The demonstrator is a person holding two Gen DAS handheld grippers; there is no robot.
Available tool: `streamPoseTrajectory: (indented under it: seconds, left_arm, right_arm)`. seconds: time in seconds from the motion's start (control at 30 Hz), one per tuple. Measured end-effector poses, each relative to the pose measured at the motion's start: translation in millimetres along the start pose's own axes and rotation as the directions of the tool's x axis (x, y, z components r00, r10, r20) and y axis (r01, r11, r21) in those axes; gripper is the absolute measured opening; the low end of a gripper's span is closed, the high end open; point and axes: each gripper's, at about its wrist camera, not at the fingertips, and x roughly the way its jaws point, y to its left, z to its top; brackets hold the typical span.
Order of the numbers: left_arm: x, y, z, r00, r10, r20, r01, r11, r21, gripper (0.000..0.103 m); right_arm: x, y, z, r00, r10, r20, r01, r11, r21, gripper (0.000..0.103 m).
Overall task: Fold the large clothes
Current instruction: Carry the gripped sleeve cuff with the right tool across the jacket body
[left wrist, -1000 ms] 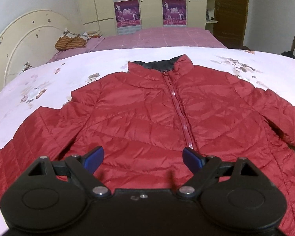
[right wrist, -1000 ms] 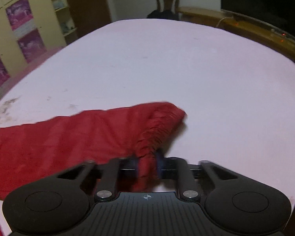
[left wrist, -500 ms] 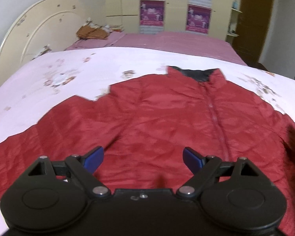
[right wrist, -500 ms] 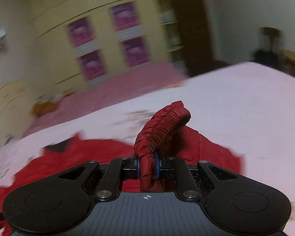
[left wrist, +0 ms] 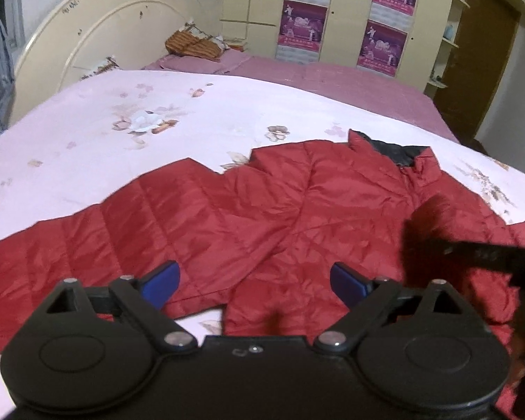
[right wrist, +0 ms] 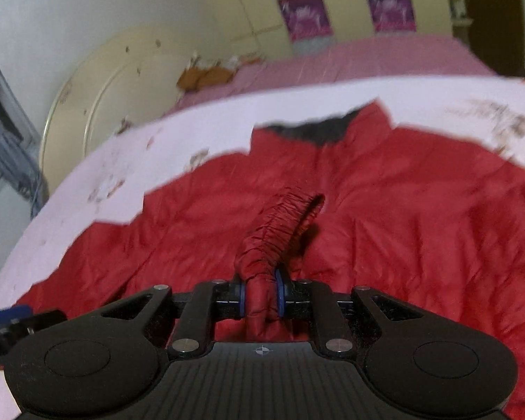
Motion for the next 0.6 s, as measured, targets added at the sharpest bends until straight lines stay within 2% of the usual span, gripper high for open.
streamPoseTrajectory:
  seconds: [0.03,0.07,0.23,0.4,0.43,0.47,0.53,0.6]
  left_arm:
    - [1.9,-1.6,0.6,1.0,-0.015,-0.005,0.015,1.0,-0.001,0.095]
    - [4.7,-4.5,1.9,0.999,-0.034,-0.011,0.034,0.999,-0.003,0.096]
    - [25.4,-36.1,7.8,0.989,-0.137,-0.062,0.139,0.99,0.025,0.1]
    - [66.1,-80.6,10.1,0.977,-0.173,-0.129,0.185,0.978,0.092,0.097]
    - [71.6,-85.3,8.9,0.976,-0.175,-0.133,0.188,0.978,0.095,0.088]
    - [77.8,-90.1,8.5,0.976,-0.174,-0.134,0.188,0.977,0.099,0.071]
    - [87.2,-97.0,6.4,0.978,-0.16,-0.133,0.175,0.979,0.108,0.054]
    - [91.5,-98.6,4.5,0.98,-0.151,-0.131,0.165,0.981,0.104,0.031]
  right_arm:
    - [-0.2,-0.6,-1.1,1.0,0.007,0.001,-0.007,1.0,0.008,0.074]
    - [-2.8,-4.8,-1.1,1.0,0.006,0.018,-0.007,1.0,0.011,0.082]
    - [-36.7,-21.4,6.0,0.995,-0.045,0.094,0.043,0.999,0.018,0.082]
    - [-79.5,-51.8,5.5,0.967,-0.181,0.176,0.185,0.983,-0.005,0.083]
    - [-88.3,-60.4,5.2,0.96,-0.207,0.187,0.21,0.978,0.002,0.083]
    - [-92.5,-67.1,4.6,0.954,-0.23,0.193,0.232,0.973,0.011,0.083]
    - [-104.3,-88.9,3.8,0.941,-0.276,0.196,0.273,0.961,0.043,0.083]
    - [-111.1,-107.8,3.2,0.93,-0.314,0.193,0.303,0.949,0.083,0.083]
